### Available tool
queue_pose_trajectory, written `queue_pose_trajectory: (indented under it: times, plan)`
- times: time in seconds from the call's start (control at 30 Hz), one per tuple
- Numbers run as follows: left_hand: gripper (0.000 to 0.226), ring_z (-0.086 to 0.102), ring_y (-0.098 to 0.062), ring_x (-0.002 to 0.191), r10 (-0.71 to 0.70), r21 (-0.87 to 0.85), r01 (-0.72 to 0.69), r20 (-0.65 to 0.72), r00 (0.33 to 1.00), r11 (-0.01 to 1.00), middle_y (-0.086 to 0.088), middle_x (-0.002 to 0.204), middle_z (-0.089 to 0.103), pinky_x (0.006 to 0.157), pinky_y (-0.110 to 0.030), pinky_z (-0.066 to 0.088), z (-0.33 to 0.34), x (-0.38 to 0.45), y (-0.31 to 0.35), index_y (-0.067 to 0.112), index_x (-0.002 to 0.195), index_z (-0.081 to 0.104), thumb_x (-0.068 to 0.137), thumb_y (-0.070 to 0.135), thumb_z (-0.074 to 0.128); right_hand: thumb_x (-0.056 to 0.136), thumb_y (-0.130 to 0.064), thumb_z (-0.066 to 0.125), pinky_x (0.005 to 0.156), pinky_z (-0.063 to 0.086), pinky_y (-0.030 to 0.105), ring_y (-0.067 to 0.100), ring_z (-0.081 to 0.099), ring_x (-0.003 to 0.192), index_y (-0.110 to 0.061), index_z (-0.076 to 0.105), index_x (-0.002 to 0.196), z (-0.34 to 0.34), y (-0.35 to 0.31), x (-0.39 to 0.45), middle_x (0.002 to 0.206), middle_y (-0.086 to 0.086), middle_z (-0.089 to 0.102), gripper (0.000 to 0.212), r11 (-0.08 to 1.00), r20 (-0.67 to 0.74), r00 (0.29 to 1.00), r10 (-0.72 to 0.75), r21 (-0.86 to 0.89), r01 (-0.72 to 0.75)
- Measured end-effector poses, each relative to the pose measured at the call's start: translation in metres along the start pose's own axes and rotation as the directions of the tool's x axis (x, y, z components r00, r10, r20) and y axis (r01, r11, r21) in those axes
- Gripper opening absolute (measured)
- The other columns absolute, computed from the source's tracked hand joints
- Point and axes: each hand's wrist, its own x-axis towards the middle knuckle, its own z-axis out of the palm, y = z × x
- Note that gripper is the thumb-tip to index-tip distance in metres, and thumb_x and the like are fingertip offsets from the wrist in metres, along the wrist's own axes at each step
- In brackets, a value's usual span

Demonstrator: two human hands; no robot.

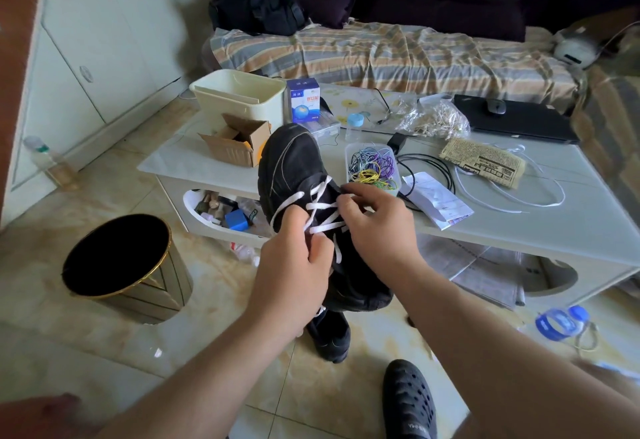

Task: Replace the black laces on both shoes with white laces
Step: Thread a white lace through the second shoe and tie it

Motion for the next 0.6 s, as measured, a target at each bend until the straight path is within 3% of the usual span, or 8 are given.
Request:
queue_pose_trajectory:
  times: [0.13,0.23,0.37,0.43,0.53,0.6]
  plan:
    - [0.021,0.042,-0.020,0.054,0.016,-0.007,-0.016,0.023,1.000,1.000,0.003,0.058,0.046,0.055,-0.041,0.043,-0.008,0.000,0.004,0.019,0.083,0.040,0.095,0.020,0.058,0.093,-0.023,0.059,0.068,0.047,0.034,0.022,0.057,0.070,-0.021,0.075,0.089,-0.004,0.003,-0.002,0.071,0.002,0.068,0.017,0.968,-0.033,0.985,-0.172,-0.192,0.163]
    - [0.017,0.049,-0.015,0.057,0.040,-0.041,-0.037,0.069,0.997,0.998,-0.002,0.061,0.050,0.063,-0.046,0.057,-0.016,0.004,0.013,0.021,0.088,0.050,0.096,0.030,0.061,0.092,-0.023,0.058,0.061,0.040,0.034,0.023,0.048,0.064,-0.016,0.067,0.077,-0.008,0.004,0.002,0.060,0.005,0.057,0.019,0.961,-0.024,0.989,-0.144,-0.241,0.134]
    - [0.023,0.054,-0.016,0.063,0.224,0.095,-0.221,-0.028,0.974,0.971,0.002,0.060,0.052,0.062,-0.042,0.044,-0.037,0.024,0.025,0.023,0.090,0.054,0.106,0.038,0.046,0.094,-0.028,0.061,0.058,0.042,0.028,0.013,0.048,0.056,-0.022,0.075,0.078,-0.013,0.002,0.007,0.056,-0.006,0.059,0.022,0.998,0.012,1.000,-0.007,-0.068,0.008]
    - [0.021,0.057,-0.012,0.066,0.260,0.118,-0.251,-0.061,0.964,0.961,0.007,0.065,0.057,0.063,-0.037,0.044,-0.045,0.030,0.029,0.024,0.095,0.058,0.106,0.039,0.048,0.095,-0.032,0.064,0.063,0.048,0.029,0.006,0.053,0.057,-0.026,0.079,0.083,-0.013,-0.001,0.006,0.060,-0.012,0.066,0.020,0.998,0.028,0.999,0.038,0.057,-0.040]
    - [0.024,0.062,-0.007,0.069,0.155,0.071,-0.153,-0.015,0.988,0.986,0.006,0.066,0.066,0.066,-0.026,0.044,-0.051,0.034,0.037,0.029,0.094,0.062,0.104,0.047,0.050,0.097,-0.026,0.066,0.063,0.050,0.032,0.012,0.057,0.060,-0.019,0.081,0.084,-0.014,-0.007,0.001,0.067,0.002,0.072,0.021,0.970,0.079,0.991,0.108,0.212,-0.122]
    - [0.037,0.059,-0.002,0.061,0.038,0.011,-0.039,0.047,0.998,0.999,0.009,0.061,0.065,0.062,-0.028,0.043,-0.052,0.038,0.041,0.031,0.092,0.066,0.105,0.056,0.043,0.098,-0.021,0.065,0.061,0.049,0.032,0.014,0.056,0.060,-0.016,0.080,0.083,-0.016,-0.009,-0.001,0.065,0.003,0.069,0.022,0.956,0.102,0.986,0.134,0.248,-0.156]
